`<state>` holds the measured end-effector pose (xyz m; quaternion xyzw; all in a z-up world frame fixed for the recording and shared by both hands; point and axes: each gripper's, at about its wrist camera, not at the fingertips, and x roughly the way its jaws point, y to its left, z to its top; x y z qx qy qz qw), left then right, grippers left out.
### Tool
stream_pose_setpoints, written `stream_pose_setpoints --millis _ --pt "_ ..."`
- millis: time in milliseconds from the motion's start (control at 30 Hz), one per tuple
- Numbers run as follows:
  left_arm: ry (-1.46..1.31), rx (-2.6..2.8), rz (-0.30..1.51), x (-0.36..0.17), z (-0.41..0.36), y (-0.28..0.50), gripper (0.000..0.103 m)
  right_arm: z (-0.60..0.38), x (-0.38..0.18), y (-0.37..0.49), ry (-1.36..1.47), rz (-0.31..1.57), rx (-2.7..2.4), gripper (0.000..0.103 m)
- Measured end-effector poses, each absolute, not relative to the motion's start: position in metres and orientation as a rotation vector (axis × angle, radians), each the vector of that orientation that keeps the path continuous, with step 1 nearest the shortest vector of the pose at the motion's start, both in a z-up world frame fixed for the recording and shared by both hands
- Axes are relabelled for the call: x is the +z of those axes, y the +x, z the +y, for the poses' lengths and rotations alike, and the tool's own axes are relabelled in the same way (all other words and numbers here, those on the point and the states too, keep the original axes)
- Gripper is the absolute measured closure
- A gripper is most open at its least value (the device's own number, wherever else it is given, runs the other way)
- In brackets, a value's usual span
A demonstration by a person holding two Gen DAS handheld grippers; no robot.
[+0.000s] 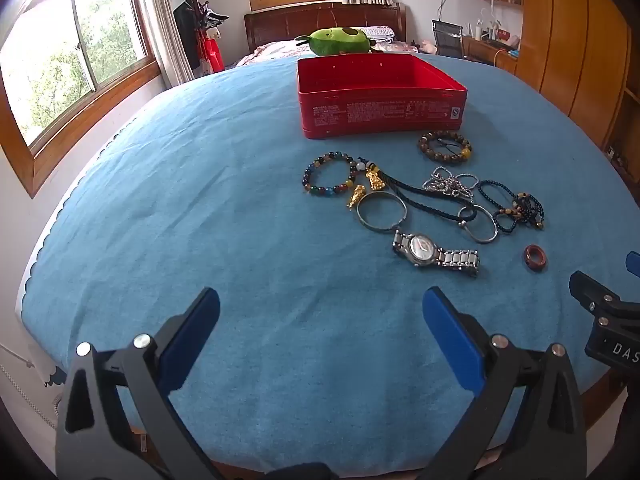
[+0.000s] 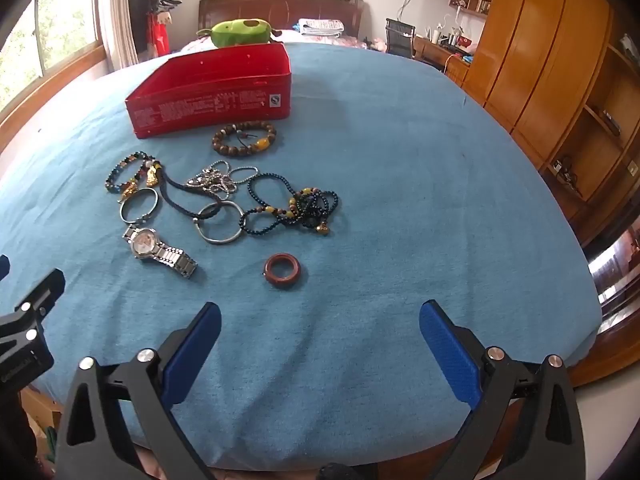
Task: Organize jewelry
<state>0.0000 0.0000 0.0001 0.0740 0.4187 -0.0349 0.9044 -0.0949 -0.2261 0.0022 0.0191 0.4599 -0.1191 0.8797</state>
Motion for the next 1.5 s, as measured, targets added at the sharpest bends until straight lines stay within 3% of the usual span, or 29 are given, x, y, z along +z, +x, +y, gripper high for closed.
stream_pose_setpoints --millis 1500 --pt "0.150 -0.075 0.866 0.0014 0.0023 0.0006 0.003 -0.2258 0.0037 -0.0913 0.042 0.956 -0.253 0.004"
